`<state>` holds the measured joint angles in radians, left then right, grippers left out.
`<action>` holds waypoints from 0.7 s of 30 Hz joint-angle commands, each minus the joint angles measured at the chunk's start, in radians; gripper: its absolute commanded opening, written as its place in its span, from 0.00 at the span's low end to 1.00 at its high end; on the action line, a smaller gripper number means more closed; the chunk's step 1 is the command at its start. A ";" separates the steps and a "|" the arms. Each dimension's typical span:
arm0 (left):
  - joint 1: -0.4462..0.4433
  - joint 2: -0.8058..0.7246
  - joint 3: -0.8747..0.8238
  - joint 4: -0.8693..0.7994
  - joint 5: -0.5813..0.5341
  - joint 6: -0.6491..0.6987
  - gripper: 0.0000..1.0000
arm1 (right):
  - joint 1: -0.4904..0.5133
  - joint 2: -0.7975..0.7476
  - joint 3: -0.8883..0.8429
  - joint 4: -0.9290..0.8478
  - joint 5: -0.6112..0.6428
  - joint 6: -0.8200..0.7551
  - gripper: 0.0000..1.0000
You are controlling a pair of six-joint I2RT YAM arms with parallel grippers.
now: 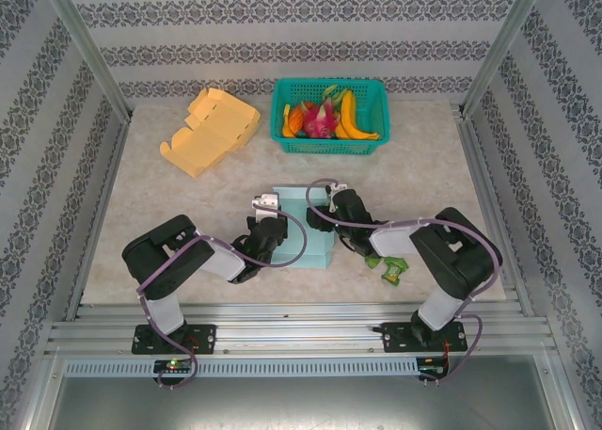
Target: Fold the paper box
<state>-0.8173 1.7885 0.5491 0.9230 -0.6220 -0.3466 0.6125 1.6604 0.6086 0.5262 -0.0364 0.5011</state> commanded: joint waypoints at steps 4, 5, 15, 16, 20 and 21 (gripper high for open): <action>-0.017 0.006 0.014 -0.097 0.028 -0.026 0.00 | -0.003 -0.131 -0.019 -0.113 0.013 -0.014 0.56; -0.017 0.005 0.015 -0.098 0.027 -0.025 0.00 | -0.008 -0.141 -0.027 -0.114 0.016 -0.015 0.56; -0.017 -0.001 0.025 -0.123 0.024 -0.031 0.00 | -0.065 -0.209 -0.090 -0.102 -0.006 -0.001 0.57; -0.017 -0.001 0.024 -0.121 0.025 -0.031 0.00 | -0.073 -0.213 -0.097 -0.093 -0.007 0.005 0.57; -0.017 -0.001 0.019 -0.116 0.027 -0.031 0.00 | -0.110 -0.218 -0.115 -0.071 -0.020 0.032 0.55; -0.017 -0.002 0.018 -0.116 0.030 -0.031 0.00 | -0.121 -0.217 -0.113 -0.068 -0.030 0.041 0.54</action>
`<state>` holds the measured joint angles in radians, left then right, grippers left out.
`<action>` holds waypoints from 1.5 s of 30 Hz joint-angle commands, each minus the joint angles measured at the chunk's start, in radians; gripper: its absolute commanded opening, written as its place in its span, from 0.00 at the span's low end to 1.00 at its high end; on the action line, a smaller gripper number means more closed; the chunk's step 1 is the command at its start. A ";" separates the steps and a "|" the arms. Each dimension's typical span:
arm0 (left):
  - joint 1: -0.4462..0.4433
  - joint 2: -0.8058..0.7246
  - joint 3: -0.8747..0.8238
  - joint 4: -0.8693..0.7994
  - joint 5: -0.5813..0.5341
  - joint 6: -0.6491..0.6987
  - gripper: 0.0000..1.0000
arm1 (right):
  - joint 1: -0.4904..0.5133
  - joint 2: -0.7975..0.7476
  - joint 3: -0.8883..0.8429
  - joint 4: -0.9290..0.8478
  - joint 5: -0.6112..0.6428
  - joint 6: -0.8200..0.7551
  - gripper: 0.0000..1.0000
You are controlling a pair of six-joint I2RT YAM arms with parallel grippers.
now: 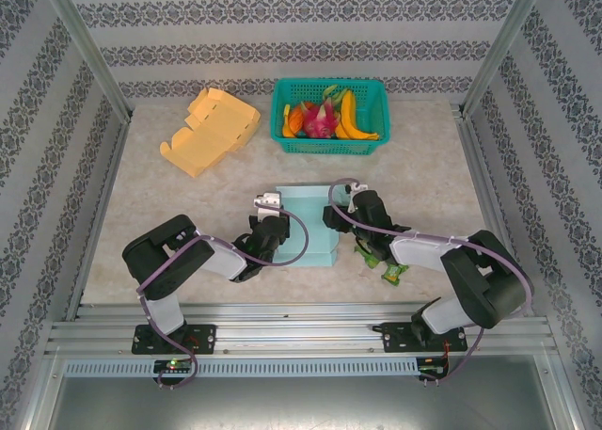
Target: Fold the paper box
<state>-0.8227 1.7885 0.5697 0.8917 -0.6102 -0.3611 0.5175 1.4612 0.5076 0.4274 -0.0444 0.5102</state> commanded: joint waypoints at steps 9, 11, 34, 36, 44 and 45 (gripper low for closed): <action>-0.012 0.006 -0.007 -0.070 0.033 -0.009 0.00 | -0.081 -0.024 -0.021 0.077 -0.040 0.088 0.52; -0.012 0.006 -0.009 -0.070 0.033 -0.008 0.00 | -0.097 -0.024 -0.024 0.077 -0.042 0.094 0.52; -0.012 0.005 -0.010 -0.066 0.032 0.000 0.00 | -0.229 -0.050 -0.083 0.199 -0.144 0.218 0.49; -0.012 0.005 -0.013 -0.065 0.031 -0.001 0.00 | -0.230 -0.067 -0.080 0.188 -0.139 0.210 0.50; -0.012 0.002 -0.012 -0.065 0.029 0.002 0.00 | -0.190 -0.131 -0.050 0.064 -0.096 0.134 0.50; -0.012 0.002 -0.011 -0.066 0.030 0.000 0.00 | -0.184 -0.126 -0.040 0.049 -0.091 0.126 0.51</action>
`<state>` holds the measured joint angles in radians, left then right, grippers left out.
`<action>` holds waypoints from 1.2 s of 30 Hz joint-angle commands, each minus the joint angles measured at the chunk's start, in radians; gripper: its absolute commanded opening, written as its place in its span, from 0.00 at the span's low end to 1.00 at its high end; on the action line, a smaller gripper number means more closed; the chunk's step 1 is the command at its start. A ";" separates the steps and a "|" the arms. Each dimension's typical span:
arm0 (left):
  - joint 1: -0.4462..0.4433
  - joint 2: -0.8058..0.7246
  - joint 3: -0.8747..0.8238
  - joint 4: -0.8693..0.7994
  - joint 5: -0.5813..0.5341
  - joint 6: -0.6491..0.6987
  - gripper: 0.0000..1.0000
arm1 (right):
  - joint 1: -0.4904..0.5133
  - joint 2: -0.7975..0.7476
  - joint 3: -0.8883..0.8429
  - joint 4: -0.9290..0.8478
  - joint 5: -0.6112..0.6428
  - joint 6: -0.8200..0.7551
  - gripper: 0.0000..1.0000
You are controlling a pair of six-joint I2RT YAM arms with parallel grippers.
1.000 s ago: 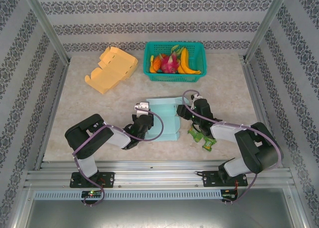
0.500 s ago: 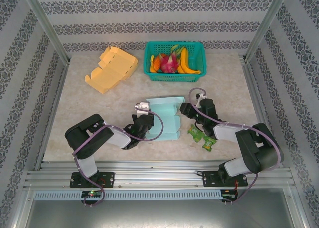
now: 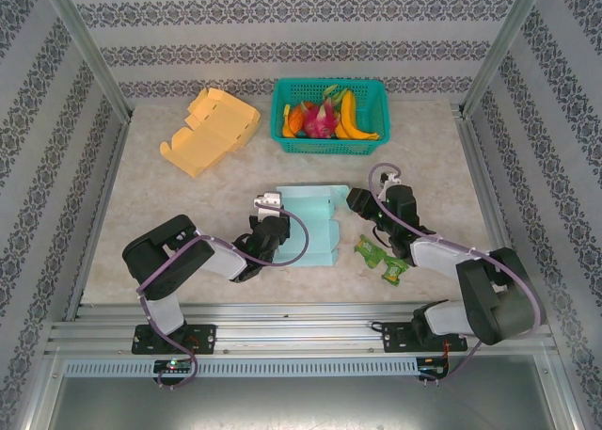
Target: Fold the paper box
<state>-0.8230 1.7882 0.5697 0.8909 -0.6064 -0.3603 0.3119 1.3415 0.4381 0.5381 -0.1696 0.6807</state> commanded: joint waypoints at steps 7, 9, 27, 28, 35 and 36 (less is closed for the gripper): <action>-0.011 -0.005 -0.007 -0.073 0.031 -0.004 0.00 | 0.091 0.095 0.087 -0.073 0.074 -0.072 0.52; -0.012 -0.004 -0.005 -0.073 0.034 -0.005 0.00 | 0.116 0.127 0.105 -0.078 0.083 -0.082 0.52; -0.011 -0.006 -0.008 -0.084 0.004 -0.003 0.00 | 0.163 0.075 0.074 -0.116 0.169 -0.104 0.54; -0.011 -0.007 -0.008 -0.084 0.003 -0.004 0.00 | 0.156 0.048 0.059 -0.131 0.184 -0.109 0.55; -0.012 -0.010 -0.007 -0.088 0.017 -0.004 0.00 | 0.072 -0.073 -0.035 -0.121 0.149 -0.144 0.57; -0.011 -0.010 -0.008 -0.089 0.018 -0.002 0.00 | 0.060 -0.079 -0.042 -0.120 0.141 -0.165 0.57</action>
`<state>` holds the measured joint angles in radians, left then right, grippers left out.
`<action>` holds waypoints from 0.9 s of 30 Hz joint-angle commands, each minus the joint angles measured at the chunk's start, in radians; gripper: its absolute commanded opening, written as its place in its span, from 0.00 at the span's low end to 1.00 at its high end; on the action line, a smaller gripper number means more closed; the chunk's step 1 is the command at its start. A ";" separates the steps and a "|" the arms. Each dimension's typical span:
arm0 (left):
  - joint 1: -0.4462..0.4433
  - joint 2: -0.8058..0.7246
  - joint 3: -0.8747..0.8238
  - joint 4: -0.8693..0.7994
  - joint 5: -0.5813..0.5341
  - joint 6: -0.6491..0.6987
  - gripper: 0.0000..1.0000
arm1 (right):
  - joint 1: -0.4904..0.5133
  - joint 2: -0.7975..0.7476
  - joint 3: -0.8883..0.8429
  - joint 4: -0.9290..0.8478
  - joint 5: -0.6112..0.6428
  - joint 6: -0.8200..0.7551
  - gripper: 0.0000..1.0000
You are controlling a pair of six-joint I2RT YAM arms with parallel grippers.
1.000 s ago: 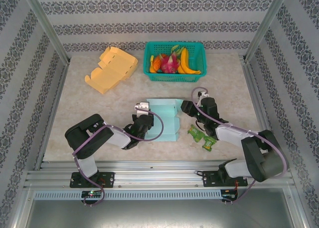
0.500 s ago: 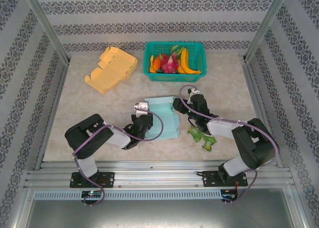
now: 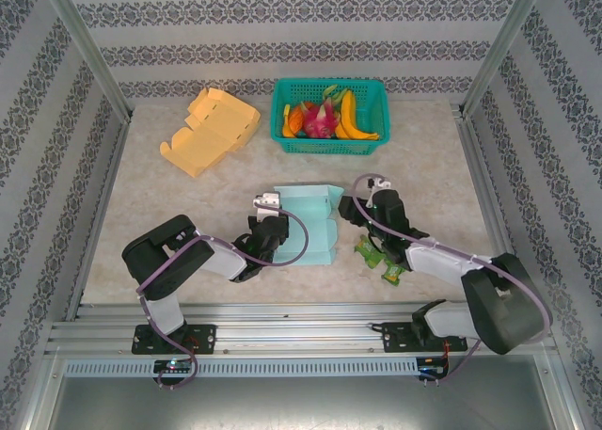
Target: Fold the paper box
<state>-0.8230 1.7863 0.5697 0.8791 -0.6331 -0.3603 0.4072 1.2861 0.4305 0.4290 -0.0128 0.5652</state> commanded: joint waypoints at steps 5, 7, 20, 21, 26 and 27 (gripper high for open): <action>-0.011 -0.014 -0.007 -0.078 0.058 0.003 0.00 | -0.048 -0.019 -0.029 -0.015 -0.011 -0.241 0.55; -0.010 -0.018 -0.005 -0.081 0.062 0.009 0.00 | -0.048 -0.006 -0.032 0.009 -0.027 -0.284 0.54; -0.010 -0.028 -0.014 -0.075 0.067 0.008 0.00 | -0.012 0.065 -0.012 0.048 -0.146 -0.332 0.53; -0.011 -0.025 -0.014 -0.072 0.068 0.007 0.00 | -0.006 0.070 -0.008 0.047 -0.144 -0.333 0.53; -0.011 -0.027 -0.019 -0.068 0.076 0.007 0.00 | 0.005 0.110 0.011 0.062 -0.141 -0.333 0.53; -0.011 -0.028 -0.018 -0.068 0.079 0.006 0.00 | 0.007 0.118 0.014 0.071 -0.146 -0.331 0.53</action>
<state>-0.8230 1.7668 0.5686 0.8593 -0.5926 -0.3519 0.4042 1.3808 0.4129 0.4564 -0.1341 0.2531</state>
